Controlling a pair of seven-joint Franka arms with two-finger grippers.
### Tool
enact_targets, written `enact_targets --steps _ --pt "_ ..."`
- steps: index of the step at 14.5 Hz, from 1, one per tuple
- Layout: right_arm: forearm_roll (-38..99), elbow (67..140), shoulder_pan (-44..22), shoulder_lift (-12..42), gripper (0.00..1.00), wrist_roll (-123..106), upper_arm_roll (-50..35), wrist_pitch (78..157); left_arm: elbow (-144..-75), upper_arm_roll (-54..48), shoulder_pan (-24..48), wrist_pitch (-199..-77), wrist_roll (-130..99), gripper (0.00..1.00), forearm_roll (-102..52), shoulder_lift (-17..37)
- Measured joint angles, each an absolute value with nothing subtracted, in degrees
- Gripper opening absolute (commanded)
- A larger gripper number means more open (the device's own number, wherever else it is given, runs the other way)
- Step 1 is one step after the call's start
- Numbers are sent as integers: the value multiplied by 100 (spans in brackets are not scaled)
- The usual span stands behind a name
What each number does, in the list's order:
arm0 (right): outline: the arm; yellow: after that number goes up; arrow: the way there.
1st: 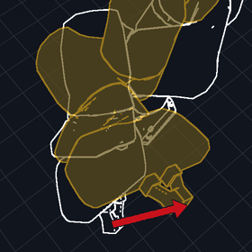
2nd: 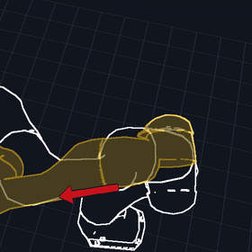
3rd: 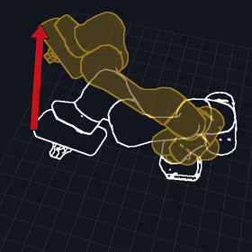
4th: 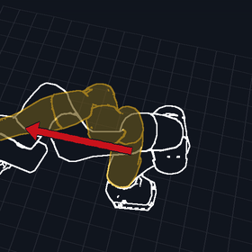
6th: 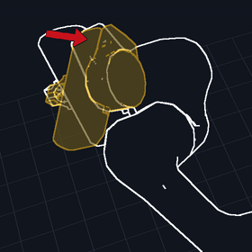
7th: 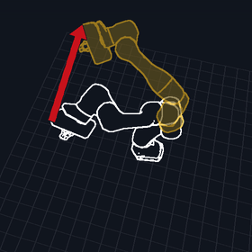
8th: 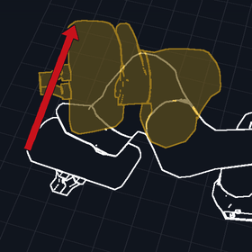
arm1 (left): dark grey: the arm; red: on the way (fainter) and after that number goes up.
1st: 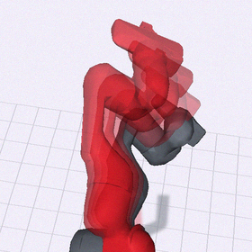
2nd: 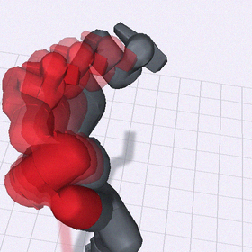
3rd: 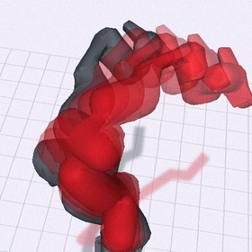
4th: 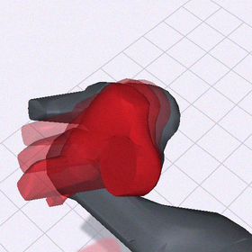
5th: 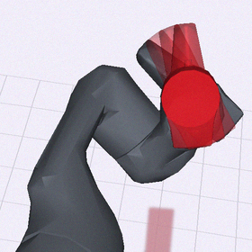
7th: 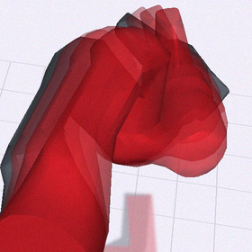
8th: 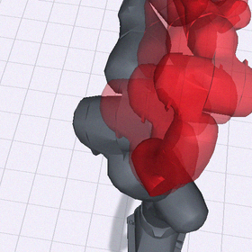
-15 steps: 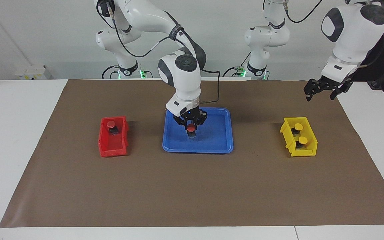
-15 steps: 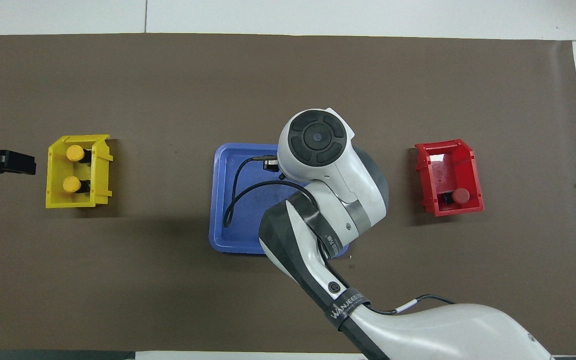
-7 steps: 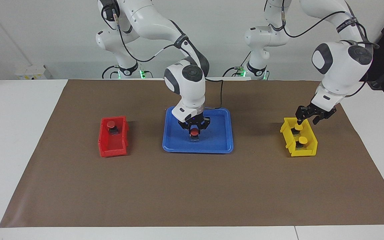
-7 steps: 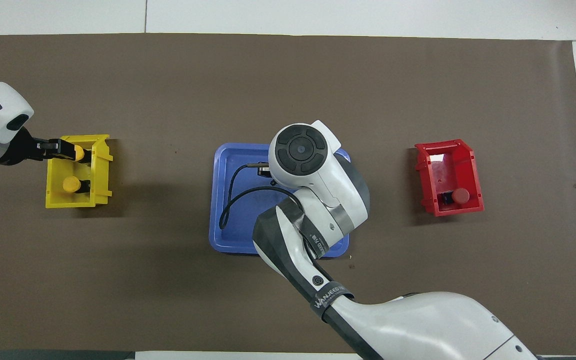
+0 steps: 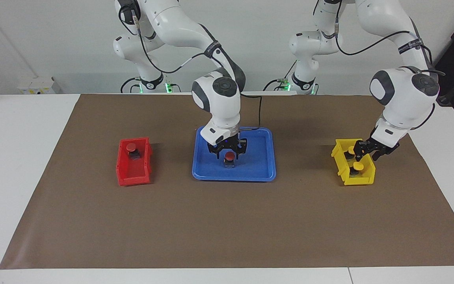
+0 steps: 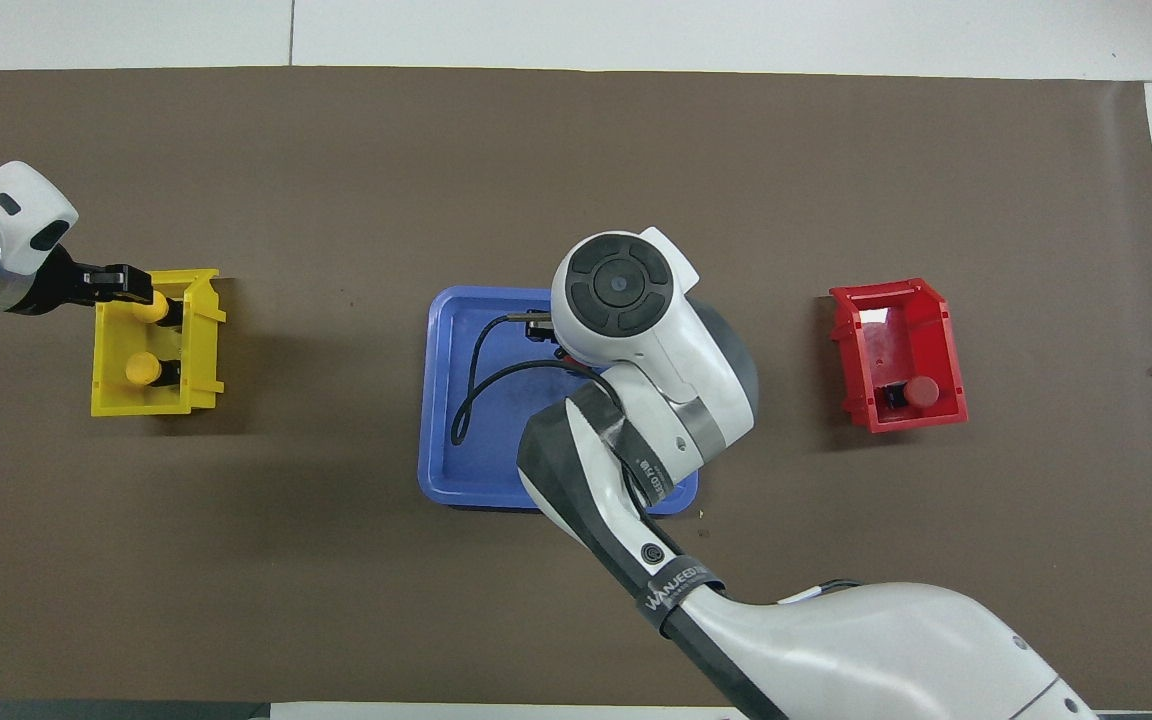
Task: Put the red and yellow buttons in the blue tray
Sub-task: 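Place the red button in the tray while the left gripper grasps yellow, then grasp another red button while the left gripper lifts the yellow button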
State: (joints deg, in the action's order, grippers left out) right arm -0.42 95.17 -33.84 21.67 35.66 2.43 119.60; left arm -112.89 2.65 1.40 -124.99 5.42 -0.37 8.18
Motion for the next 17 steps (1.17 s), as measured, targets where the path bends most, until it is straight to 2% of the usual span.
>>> enact_targets --steps 2,4,6,8,10,14,15,16,17 --pt "-60 9516 -2791 1737 74 2675 272 11421 -11289 254 140 -12592 545 67 -38 915" --pt "-52 9756 -1885 1186 70 1517 283 10946 -11289 244 140 -12728 551 67 -38 1027" --pt "-26 10269 -1057 711 67 372 287 10802 -11289 242 140 -12784 570 67 -38 1110" --pt "-8 10790 -537 433 66 -316 283 10871 -11289 232 145 -12797 577 67 -38 1135" --pt "69 11223 -286 308 65 -550 280 11092 -11306 226 149 -12797 578 67 -38 1136" --pt "138 12285 -263 39 63 -574 235 11977 -11438 233 138 -12872 666 67 -39 1136" --pt "138 12497 -264 -39 63 -574 219 12102 -11490 234 133 -12916 686 53 -39 1136" --pt "138 12663 -264 -115 63 -577 208 12179 -11534 234 129 -12973 693 3 -39 1137" --pt "138 12791 -264 -183 63 -595 205 12240 -11558 234 128 -12998 694 1 -39 1136"
